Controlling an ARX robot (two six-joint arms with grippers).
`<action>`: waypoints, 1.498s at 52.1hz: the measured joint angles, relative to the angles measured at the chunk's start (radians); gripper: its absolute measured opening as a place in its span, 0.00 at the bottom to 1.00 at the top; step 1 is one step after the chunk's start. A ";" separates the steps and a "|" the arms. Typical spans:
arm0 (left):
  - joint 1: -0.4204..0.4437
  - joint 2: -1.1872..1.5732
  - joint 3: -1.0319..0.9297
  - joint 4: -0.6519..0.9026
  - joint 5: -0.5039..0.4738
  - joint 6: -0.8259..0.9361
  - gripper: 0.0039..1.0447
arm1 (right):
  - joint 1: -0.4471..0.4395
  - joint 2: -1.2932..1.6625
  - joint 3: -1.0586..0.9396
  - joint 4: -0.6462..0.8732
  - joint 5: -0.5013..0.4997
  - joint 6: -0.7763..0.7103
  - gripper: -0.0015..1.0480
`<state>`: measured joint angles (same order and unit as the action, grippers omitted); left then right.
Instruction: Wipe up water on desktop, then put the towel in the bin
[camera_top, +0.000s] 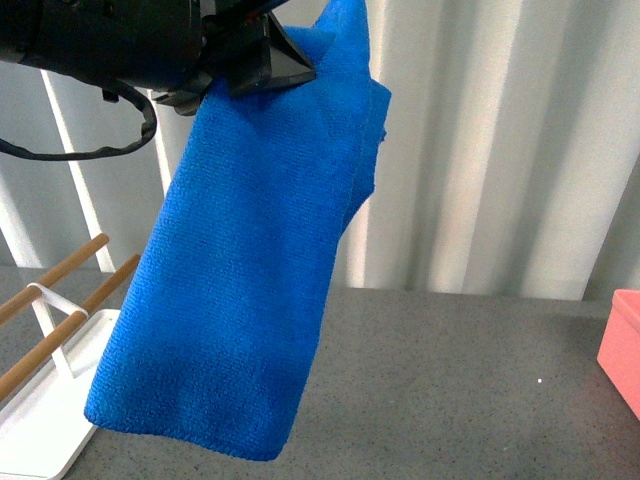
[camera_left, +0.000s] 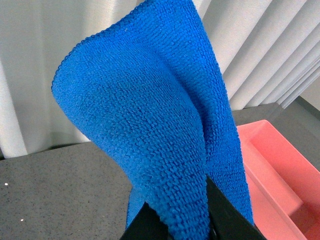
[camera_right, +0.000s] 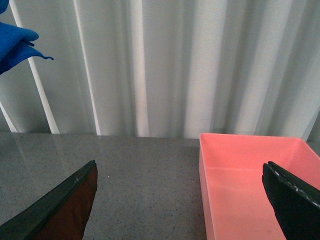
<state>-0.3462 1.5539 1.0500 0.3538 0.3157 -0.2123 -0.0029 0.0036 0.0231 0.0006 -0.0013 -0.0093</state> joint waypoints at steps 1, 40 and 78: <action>0.000 0.000 0.000 0.000 0.000 0.000 0.04 | 0.000 0.000 0.000 0.000 0.000 0.000 0.93; 0.003 0.002 0.001 0.000 -0.002 0.000 0.04 | 0.344 1.528 0.565 0.785 -0.587 0.340 0.93; 0.003 0.002 0.001 0.000 -0.002 -0.002 0.23 | 0.536 1.812 0.883 0.842 -0.424 0.405 0.39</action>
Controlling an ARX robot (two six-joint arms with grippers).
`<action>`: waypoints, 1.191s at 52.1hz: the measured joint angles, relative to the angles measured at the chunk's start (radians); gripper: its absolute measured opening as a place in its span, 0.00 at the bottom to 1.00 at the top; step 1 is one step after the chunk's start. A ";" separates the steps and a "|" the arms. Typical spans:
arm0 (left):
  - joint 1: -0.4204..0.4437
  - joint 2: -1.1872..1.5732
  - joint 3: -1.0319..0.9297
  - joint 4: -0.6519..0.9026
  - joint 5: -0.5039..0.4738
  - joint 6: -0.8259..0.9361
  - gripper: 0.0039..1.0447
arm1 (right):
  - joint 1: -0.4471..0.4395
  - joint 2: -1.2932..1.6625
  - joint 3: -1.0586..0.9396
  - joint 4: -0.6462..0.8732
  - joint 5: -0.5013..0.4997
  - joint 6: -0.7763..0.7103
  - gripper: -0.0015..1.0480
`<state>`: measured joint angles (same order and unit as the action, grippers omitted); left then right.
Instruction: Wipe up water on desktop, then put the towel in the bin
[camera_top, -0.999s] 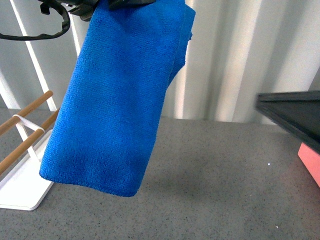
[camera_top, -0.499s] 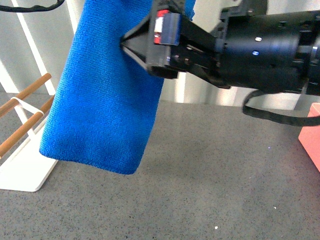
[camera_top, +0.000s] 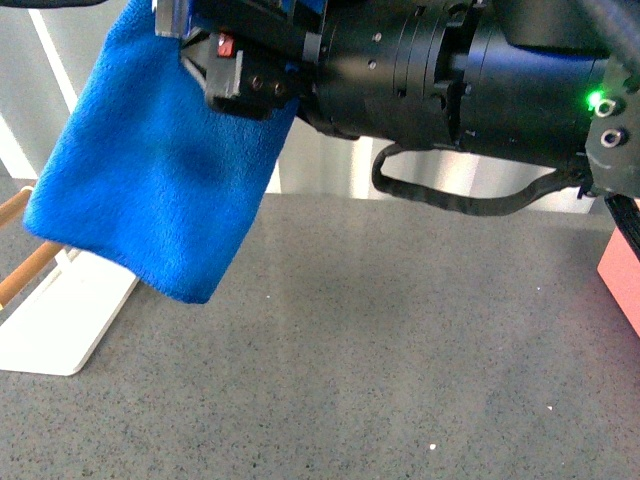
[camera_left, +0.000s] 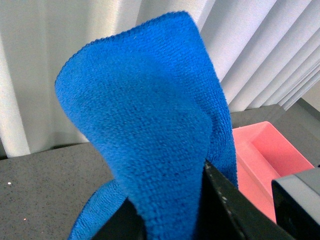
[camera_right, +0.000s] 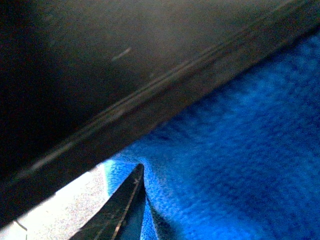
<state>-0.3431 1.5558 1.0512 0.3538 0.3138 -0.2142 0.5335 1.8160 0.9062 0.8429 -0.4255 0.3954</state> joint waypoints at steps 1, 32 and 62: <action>0.000 0.000 0.000 0.000 0.000 0.000 0.27 | -0.002 0.000 0.000 0.002 0.002 0.006 0.35; 0.000 0.000 0.000 0.000 0.000 0.001 0.94 | -0.026 -0.024 -0.083 0.003 0.005 0.015 0.04; 0.103 -0.280 -0.518 0.392 -0.557 0.193 0.29 | -0.060 -0.037 -0.094 -0.012 0.000 0.009 0.04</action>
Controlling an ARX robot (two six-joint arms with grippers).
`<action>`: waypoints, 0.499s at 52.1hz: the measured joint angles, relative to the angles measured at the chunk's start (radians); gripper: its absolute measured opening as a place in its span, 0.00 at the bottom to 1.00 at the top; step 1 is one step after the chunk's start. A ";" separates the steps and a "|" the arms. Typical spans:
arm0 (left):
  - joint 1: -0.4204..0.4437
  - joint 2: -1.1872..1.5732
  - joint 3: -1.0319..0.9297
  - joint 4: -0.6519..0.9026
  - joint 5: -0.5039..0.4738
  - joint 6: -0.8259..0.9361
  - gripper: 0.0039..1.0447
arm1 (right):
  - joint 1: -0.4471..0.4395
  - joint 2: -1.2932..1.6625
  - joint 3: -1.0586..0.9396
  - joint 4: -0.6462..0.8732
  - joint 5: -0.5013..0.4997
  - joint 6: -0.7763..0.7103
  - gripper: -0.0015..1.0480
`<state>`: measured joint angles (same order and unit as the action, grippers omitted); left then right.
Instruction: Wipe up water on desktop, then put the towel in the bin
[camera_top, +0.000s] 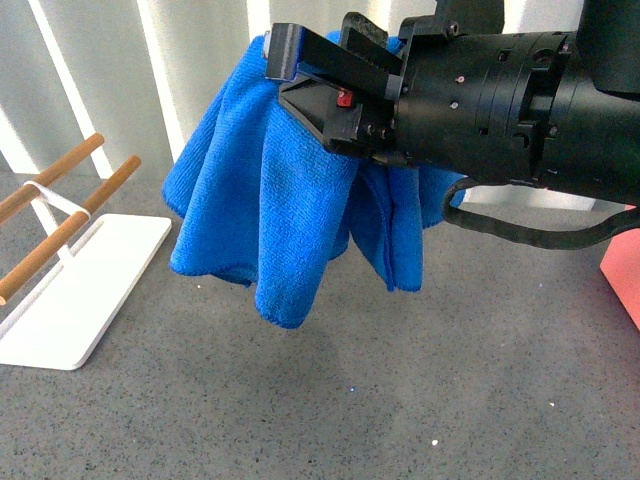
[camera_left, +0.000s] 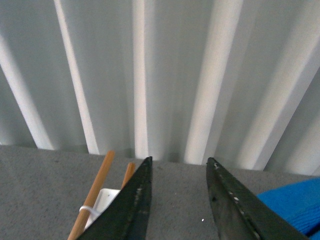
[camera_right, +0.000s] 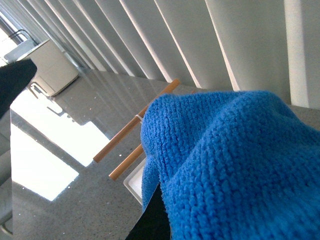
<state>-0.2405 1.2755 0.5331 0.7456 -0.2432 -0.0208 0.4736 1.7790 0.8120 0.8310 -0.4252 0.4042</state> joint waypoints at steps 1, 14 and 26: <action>0.007 -0.013 -0.022 0.005 0.009 0.002 0.26 | 0.000 0.000 0.000 0.000 -0.002 0.000 0.04; 0.073 -0.160 -0.212 0.041 0.083 0.012 0.03 | -0.009 -0.012 -0.011 0.000 -0.010 -0.001 0.04; 0.135 -0.327 -0.357 0.021 0.143 0.013 0.03 | -0.013 -0.018 -0.017 0.000 -0.018 -0.008 0.04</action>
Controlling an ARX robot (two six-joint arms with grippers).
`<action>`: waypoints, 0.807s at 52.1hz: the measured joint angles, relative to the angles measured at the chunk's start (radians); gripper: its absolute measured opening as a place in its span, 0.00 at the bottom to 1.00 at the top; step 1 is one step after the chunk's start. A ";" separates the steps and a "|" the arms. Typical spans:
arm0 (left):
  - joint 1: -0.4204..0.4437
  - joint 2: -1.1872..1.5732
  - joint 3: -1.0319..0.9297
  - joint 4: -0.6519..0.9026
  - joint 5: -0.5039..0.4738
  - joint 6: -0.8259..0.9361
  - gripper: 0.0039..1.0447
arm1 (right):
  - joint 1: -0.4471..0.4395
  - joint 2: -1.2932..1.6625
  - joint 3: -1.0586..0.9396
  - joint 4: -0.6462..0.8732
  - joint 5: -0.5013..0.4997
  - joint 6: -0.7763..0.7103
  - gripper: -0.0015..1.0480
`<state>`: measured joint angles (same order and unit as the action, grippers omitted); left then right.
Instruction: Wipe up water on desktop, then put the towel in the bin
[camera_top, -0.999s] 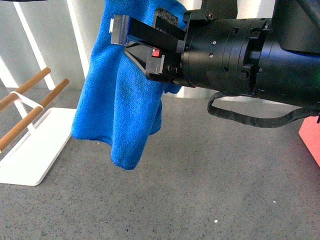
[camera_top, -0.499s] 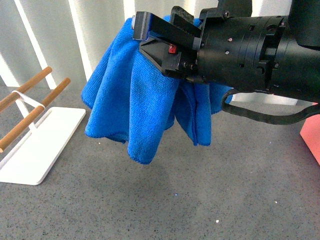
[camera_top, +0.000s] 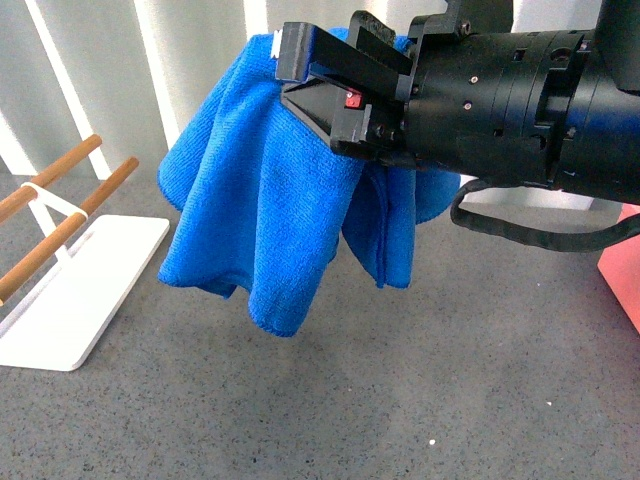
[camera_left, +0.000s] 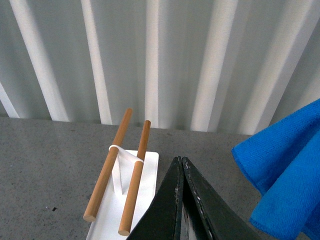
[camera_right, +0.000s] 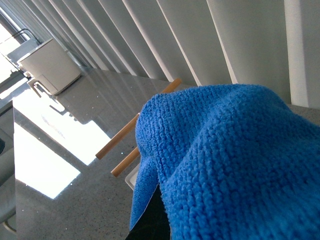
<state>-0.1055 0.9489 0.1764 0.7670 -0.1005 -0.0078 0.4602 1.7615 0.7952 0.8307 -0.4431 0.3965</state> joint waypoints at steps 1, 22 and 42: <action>0.005 -0.018 -0.012 -0.007 0.005 0.000 0.03 | -0.001 -0.001 -0.001 0.000 0.001 0.000 0.04; 0.103 -0.283 -0.121 -0.164 0.097 0.000 0.03 | -0.006 -0.031 -0.026 -0.014 0.004 -0.008 0.04; 0.103 -0.439 -0.153 -0.261 0.100 0.000 0.03 | -0.011 -0.073 -0.052 -0.028 0.005 -0.019 0.04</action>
<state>-0.0025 0.5095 0.0235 0.5064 -0.0010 -0.0074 0.4492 1.6886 0.7429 0.8024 -0.4377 0.3779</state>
